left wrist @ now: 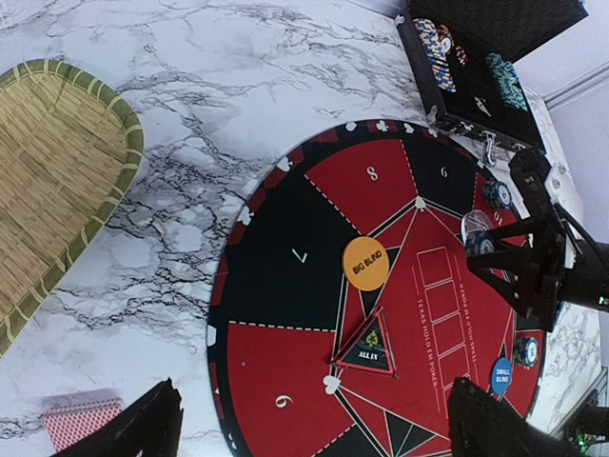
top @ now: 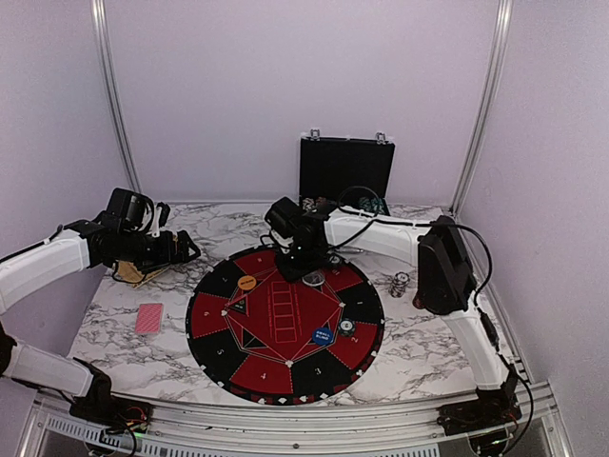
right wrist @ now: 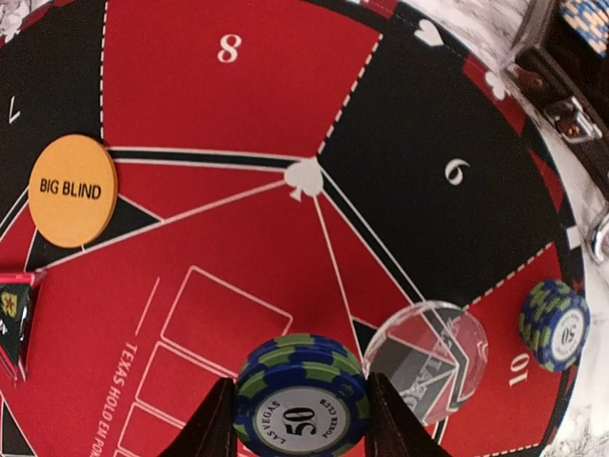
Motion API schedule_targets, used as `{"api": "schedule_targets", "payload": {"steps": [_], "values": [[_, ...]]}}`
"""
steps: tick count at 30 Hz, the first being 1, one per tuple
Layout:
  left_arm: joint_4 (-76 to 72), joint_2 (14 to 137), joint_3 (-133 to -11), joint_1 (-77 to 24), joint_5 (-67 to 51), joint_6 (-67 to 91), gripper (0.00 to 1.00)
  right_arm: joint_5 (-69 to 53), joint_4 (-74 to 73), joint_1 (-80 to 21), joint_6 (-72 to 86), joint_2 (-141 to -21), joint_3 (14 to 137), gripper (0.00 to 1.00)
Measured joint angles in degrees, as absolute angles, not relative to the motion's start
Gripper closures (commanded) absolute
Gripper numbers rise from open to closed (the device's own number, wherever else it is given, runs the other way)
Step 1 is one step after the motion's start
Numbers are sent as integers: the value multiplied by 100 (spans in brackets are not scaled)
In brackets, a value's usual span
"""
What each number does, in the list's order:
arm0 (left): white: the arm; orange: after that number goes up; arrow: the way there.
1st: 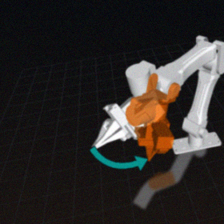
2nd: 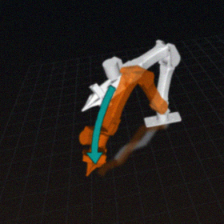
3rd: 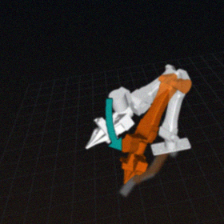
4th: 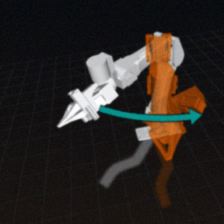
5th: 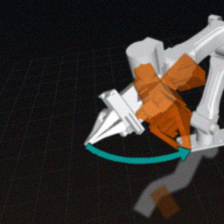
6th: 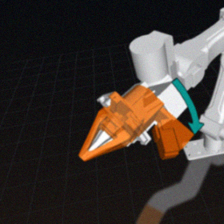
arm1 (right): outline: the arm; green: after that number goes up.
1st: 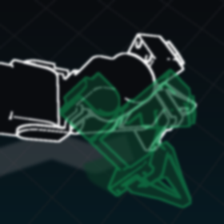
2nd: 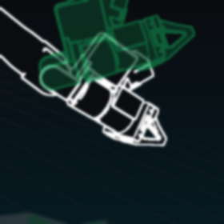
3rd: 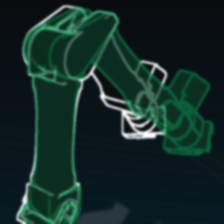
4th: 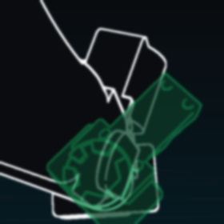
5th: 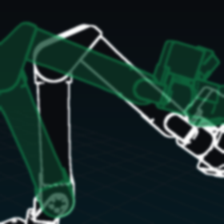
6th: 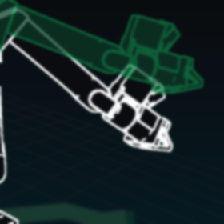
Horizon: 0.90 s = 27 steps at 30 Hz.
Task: Distribute texas hold em gaming equipment
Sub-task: Place the poker chips pile on the poker table mat.
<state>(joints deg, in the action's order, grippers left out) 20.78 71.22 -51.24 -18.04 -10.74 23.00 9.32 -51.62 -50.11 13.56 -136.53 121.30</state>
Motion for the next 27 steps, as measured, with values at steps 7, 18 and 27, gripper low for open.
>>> {"api": "schedule_targets", "payload": {"steps": [7,18,27], "values": [[2078,7122,-5124,-1804,-1103,2300,1,923,-5439,-5019,1083,-14658,13600,76],[2078,7124,-5124,-1782,-1111,2298,1,784,-5315,-5024,827,-15080,13933,74],[2080,7288,-5124,-1782,-1229,2296,1,604,-5201,-5024,810,-15130,13979,55]]}}
